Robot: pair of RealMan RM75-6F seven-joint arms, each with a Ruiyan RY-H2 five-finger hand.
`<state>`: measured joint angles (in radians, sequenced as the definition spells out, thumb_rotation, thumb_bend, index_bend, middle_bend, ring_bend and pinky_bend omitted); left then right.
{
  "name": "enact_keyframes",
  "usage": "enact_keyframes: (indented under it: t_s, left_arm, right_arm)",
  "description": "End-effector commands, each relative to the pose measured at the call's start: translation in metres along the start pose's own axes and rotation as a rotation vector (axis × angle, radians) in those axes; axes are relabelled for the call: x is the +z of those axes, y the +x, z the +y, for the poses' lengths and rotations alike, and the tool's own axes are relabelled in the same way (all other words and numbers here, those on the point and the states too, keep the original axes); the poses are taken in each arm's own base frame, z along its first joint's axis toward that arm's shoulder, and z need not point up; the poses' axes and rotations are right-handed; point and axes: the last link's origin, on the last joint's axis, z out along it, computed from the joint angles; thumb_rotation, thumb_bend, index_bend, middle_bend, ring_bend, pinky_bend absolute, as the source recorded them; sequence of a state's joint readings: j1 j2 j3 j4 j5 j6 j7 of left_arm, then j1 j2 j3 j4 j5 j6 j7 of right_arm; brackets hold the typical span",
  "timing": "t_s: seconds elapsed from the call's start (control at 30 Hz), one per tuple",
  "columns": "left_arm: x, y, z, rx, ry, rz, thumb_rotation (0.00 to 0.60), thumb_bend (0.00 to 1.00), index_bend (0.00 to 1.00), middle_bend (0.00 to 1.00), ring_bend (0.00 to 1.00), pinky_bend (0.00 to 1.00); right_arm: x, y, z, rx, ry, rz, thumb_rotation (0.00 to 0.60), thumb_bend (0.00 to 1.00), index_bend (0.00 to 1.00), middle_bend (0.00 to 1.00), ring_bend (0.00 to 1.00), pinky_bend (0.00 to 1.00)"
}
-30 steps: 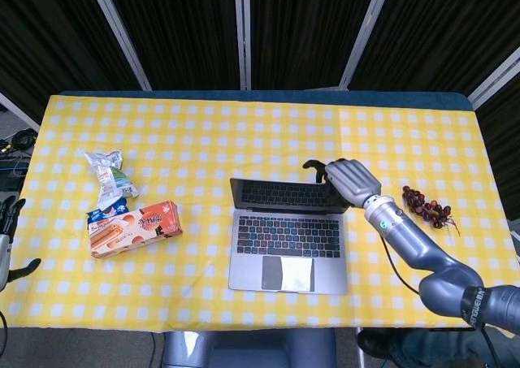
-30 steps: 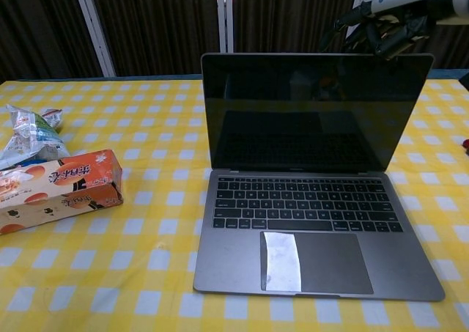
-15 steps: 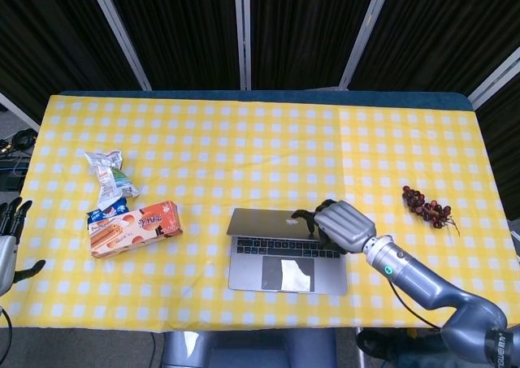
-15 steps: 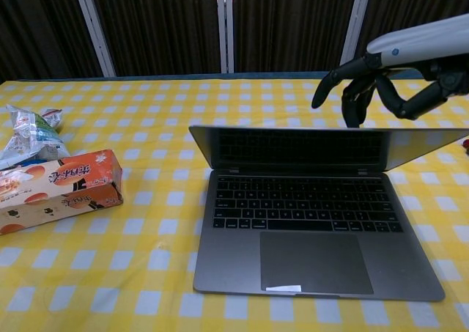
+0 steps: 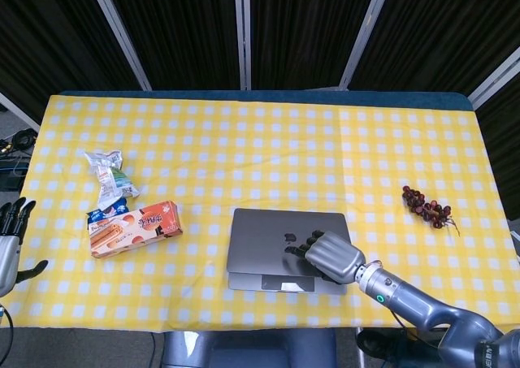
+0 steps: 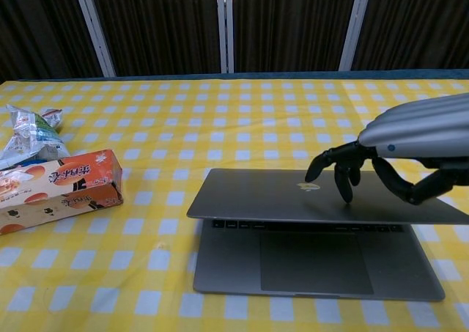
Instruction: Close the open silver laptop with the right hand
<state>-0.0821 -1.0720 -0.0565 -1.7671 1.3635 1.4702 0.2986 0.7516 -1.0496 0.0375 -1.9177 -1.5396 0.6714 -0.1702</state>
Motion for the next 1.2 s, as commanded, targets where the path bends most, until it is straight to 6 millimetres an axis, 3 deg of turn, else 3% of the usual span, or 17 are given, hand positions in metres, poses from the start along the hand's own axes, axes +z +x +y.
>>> enact_keyframes:
  t_s: [0.03,0.3,0.57,0.63,0.97,1.03,1.1,1.17,1.2]
  left_arm:
    - [0.000,0.000,-0.001,-0.001,0.001,0.000,0.600,0.00,0.00,0.00,0.00,0.00]
    - [0.001,-0.003,0.001,0.009,-0.004,-0.011,0.600,0.00,0.00,0.00,0.00,0.00]
    - [0.001,-0.006,0.002,0.017,-0.005,-0.016,0.600,0.00,0.00,0.00,0.00,0.00]
    - [0.001,-0.006,0.003,0.018,-0.005,-0.017,0.600,0.00,0.00,0.00,0.00,0.00]
    - [0.001,-0.005,0.002,0.014,-0.001,-0.013,0.600,0.00,0.00,0.00,0.00,0.00]
    - [0.000,-0.005,0.002,0.012,-0.003,-0.011,0.600,0.00,0.00,0.00,0.00,0.00]
    - [0.000,-0.004,0.002,0.010,-0.006,-0.007,0.600,0.00,0.00,0.00,0.00,0.00]
    - [-0.002,-0.003,0.003,0.001,-0.018,0.008,0.600,0.00,0.00,0.00,0.00,0.00]
    - [-0.003,-0.003,0.005,-0.015,-0.031,0.016,0.600,0.00,0.00,0.00,0.00,0.00]
  right_arm:
    - [0.002,-0.016,-0.001,-0.081,0.016,-0.022,0.600,1.00,0.16,0.34,0.31,0.25]
    - [-0.001,-0.054,0.001,-0.268,0.055,-0.079,0.600,1.00,0.17,0.33,0.29,0.23]
    - [-0.003,-0.068,0.008,-0.298,0.053,-0.079,0.600,1.00,0.17,0.32,0.28,0.23]
    - [-0.004,-0.066,0.009,-0.300,0.051,-0.062,0.600,1.00,0.17,0.32,0.28,0.23]
    - [-0.036,-0.017,0.016,-0.298,-0.001,0.215,0.600,1.00,0.15,0.28,0.26,0.19]
    - [-0.049,-0.007,0.021,-0.274,-0.052,0.313,0.600,0.88,0.13,0.24,0.22,0.14]
    - [-0.061,-0.003,0.027,-0.252,-0.106,0.390,0.600,0.45,0.10,0.17,0.13,0.04]
    - [-0.082,-0.004,0.038,-0.151,-0.240,0.519,0.600,0.18,0.09,0.12,0.05,0.00]
    - [-0.098,-0.012,0.044,-0.043,-0.331,0.592,0.600,0.11,0.08,0.09,0.02,0.00]
